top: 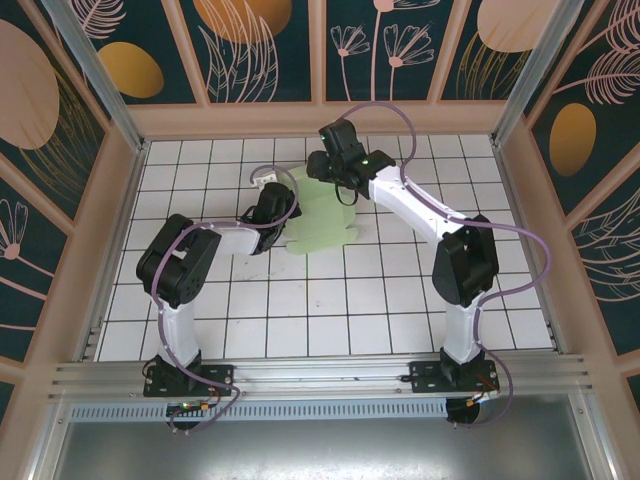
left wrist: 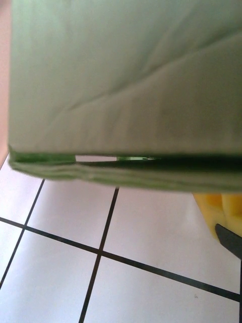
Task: Fold the paper box
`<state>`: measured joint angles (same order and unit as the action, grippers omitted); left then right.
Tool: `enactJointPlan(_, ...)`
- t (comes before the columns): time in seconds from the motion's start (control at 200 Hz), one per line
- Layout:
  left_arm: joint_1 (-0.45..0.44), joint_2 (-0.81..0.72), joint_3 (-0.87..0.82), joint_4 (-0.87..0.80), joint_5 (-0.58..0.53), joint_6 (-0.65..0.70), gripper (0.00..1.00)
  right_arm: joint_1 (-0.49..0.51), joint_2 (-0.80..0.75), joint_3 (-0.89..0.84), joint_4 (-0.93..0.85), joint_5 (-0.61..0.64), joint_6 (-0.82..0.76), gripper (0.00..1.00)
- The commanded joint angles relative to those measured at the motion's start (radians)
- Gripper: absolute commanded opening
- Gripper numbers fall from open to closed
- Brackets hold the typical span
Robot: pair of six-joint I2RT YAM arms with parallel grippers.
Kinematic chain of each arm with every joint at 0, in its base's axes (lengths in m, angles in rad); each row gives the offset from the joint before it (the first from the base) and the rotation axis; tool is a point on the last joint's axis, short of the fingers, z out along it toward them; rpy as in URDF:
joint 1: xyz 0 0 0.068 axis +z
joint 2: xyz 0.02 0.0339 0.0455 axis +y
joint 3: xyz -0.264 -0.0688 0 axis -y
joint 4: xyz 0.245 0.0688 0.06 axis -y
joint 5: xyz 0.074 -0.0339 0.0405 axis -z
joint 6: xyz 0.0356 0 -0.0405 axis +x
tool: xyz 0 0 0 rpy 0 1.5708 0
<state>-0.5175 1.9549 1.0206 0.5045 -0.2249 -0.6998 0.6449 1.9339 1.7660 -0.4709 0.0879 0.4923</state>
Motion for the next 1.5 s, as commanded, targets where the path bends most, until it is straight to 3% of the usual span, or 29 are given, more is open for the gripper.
enactJointPlan(0.0,-0.001,-0.041,0.007,0.032,0.013,0.000,0.00,0.001,0.014,-0.010,0.003,-0.068,0.023,0.45)
enactJointPlan(0.23,0.000,-0.049,-0.004,0.038,0.014,0.011,0.00,-0.021,-0.040,-0.031,0.034,-0.043,0.009,0.45)
enactJointPlan(0.365,-0.001,-0.051,-0.013,0.063,0.033,0.017,0.00,-0.032,-0.021,-0.019,0.040,-0.068,0.011,0.40)
enactJointPlan(0.651,-0.001,-0.049,-0.012,0.054,0.027,0.034,0.00,-0.034,0.016,0.030,0.015,-0.068,0.019,0.00)
enactJointPlan(0.736,-0.001,-0.043,-0.006,0.051,0.027,0.034,0.00,-0.033,0.014,0.033,0.014,-0.068,0.019,0.01)
enactJointPlan(0.816,-0.001,-0.034,-0.005,0.051,0.028,0.033,0.00,-0.033,0.010,0.030,0.019,-0.068,0.019,0.24)
enactJointPlan(0.861,-0.001,-0.032,-0.002,0.051,0.030,0.032,0.00,-0.033,0.010,0.030,0.023,-0.068,0.019,0.26)
enactJointPlan(0.886,-0.001,-0.031,-0.002,0.051,0.030,0.032,0.00,-0.033,0.011,0.029,0.023,-0.068,0.017,0.23)
enactJointPlan(0.951,-0.001,-0.030,0.000,0.049,0.032,0.032,0.00,-0.032,0.014,0.031,0.023,-0.068,0.014,0.01)
enactJointPlan(1.006,-0.001,-0.030,0.001,0.045,0.030,0.031,0.00,-0.029,0.013,0.031,0.023,-0.068,0.012,0.00)
enactJointPlan(1.096,-0.001,-0.027,0.007,0.030,0.032,0.029,0.00,-0.020,-0.007,0.022,0.034,-0.052,-0.006,0.35)
enactJointPlan(1.151,-0.001,-0.025,0.012,0.019,0.034,0.026,0.00,-0.014,-0.031,0.005,0.048,-0.042,-0.018,0.47)
enactJointPlan(1.281,0.005,-0.018,0.020,0.015,0.083,0.016,0.00,-0.009,-0.121,-0.040,0.036,-0.033,-0.017,0.62)
enactJointPlan(1.491,0.007,-0.005,0.059,-0.028,0.148,0.026,0.00,-0.053,-0.384,-0.294,0.218,-0.049,-0.064,0.64)
